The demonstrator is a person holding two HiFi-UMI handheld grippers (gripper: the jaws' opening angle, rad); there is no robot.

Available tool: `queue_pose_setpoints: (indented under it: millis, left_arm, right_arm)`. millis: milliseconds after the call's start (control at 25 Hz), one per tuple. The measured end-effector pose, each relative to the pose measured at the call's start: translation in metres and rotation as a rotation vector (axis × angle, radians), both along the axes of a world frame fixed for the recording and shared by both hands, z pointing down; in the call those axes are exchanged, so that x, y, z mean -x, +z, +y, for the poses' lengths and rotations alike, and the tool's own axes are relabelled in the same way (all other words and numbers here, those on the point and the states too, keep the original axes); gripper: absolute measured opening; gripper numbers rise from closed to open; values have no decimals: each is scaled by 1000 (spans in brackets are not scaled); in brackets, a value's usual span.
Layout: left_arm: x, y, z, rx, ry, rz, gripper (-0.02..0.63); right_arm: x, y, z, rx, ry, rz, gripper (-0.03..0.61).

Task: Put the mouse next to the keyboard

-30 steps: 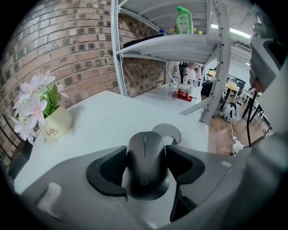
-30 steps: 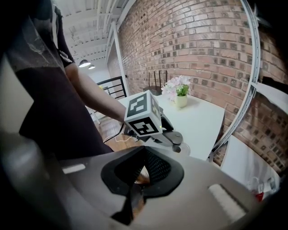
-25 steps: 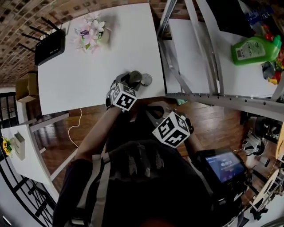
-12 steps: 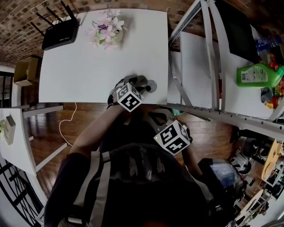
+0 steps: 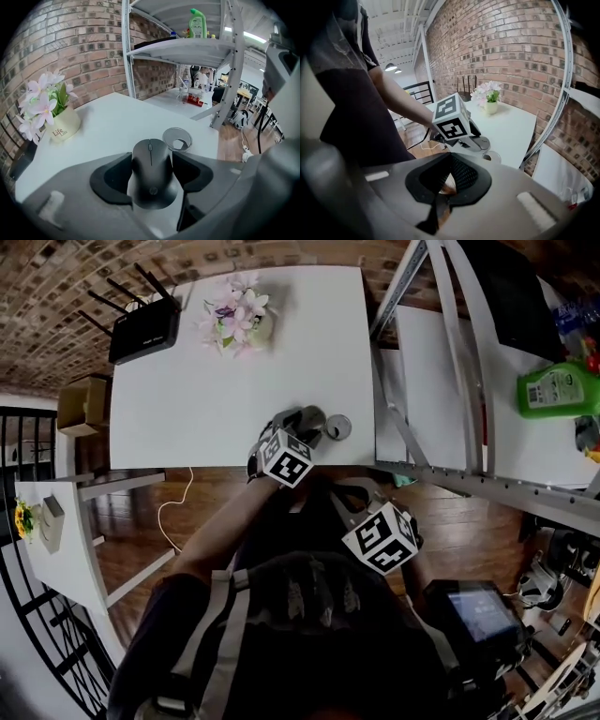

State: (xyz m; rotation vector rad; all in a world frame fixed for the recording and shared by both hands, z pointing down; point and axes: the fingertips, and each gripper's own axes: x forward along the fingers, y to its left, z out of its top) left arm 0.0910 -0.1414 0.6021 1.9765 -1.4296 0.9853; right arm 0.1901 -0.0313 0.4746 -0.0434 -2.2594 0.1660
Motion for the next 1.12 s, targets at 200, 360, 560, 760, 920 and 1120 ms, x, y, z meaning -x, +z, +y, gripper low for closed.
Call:
queue_pose_setpoints:
  millis: [200,360,560,760,920,1120]
  left_arm:
    - [9,1,5,14,-30,-23,278]
    - [15,2,10,25,-57,-54,278]
    - [26,3,14,39,-119,-54,278]
    - [35,3,23,45,-168,-54,278]
    - [39,4,23,47,-179,-41,279]
    - [38,4,27,44,-170,-20,279]
  right_arm:
    - [-5,5,1,16,-10,-19,6]
    - [-11,10,1,25,-43,-25,6]
    - [-17,15,5,33,-110,-20,6]
    - [-20,15,7,30,-148,-18,6]
    - [-19,16,4,23,-159,-17,6]
    - [-16,14,15,24,-167,-2,6]
